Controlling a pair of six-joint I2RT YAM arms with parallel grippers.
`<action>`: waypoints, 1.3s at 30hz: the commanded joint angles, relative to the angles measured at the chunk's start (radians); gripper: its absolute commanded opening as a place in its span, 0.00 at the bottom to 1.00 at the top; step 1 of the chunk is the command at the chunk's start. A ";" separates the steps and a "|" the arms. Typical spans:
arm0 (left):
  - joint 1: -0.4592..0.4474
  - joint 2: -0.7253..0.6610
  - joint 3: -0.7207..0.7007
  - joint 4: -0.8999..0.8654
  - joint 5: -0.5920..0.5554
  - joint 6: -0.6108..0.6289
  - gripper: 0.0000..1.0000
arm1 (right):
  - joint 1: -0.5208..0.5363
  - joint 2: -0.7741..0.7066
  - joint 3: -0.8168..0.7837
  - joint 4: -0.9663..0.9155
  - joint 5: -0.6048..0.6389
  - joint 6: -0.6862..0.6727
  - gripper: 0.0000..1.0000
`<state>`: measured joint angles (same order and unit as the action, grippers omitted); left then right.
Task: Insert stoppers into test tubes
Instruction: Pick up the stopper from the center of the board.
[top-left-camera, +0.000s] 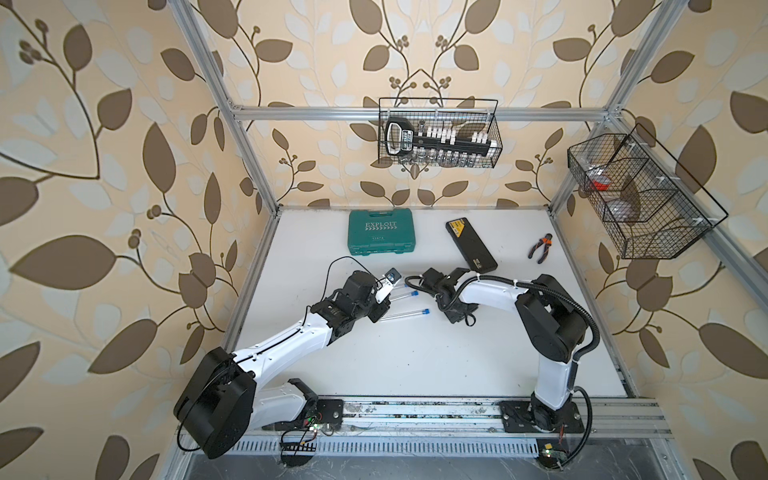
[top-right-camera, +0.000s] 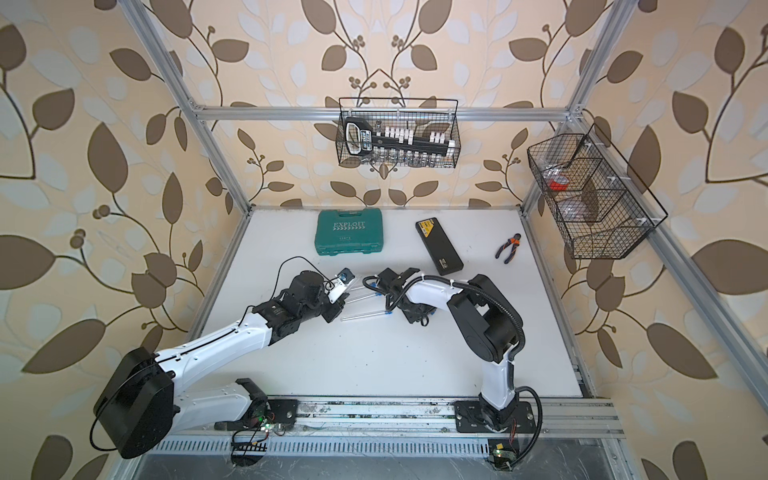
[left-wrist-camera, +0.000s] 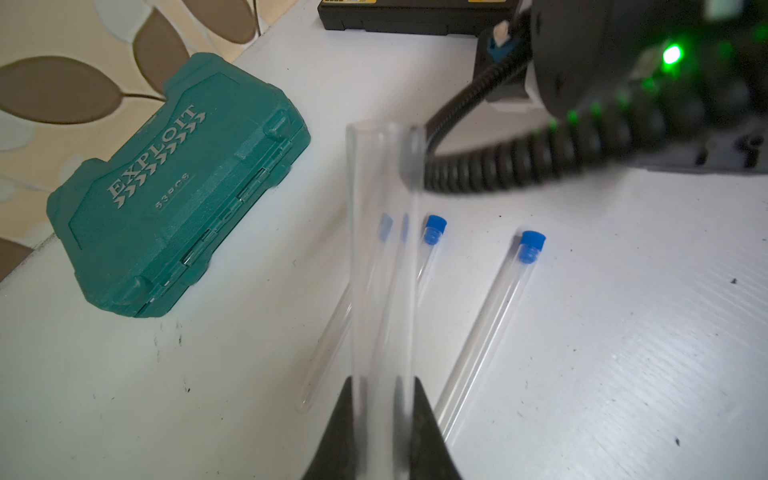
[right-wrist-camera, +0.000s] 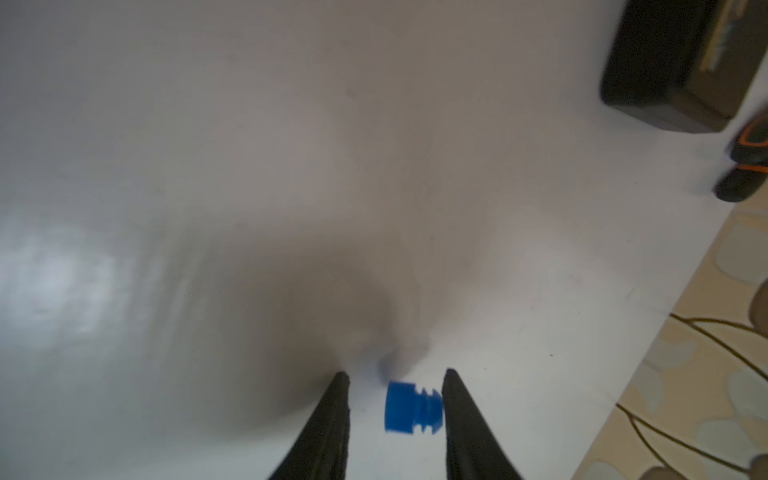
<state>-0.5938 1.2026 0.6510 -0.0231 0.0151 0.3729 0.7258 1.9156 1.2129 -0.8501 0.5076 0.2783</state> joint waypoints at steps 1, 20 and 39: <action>0.006 -0.028 -0.008 0.013 -0.021 0.015 0.00 | 0.010 -0.066 0.034 0.047 -0.163 0.031 0.37; 0.007 -0.012 -0.001 0.023 -0.017 0.010 0.00 | -0.164 -0.286 -0.178 0.123 -0.669 0.095 0.47; 0.007 -0.023 -0.007 0.014 -0.030 0.009 0.00 | -0.056 -0.221 -0.138 0.207 -0.508 0.487 0.44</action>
<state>-0.5938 1.2007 0.6487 -0.0250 -0.0036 0.3752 0.6636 1.6852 1.0454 -0.6487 -0.0483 0.6643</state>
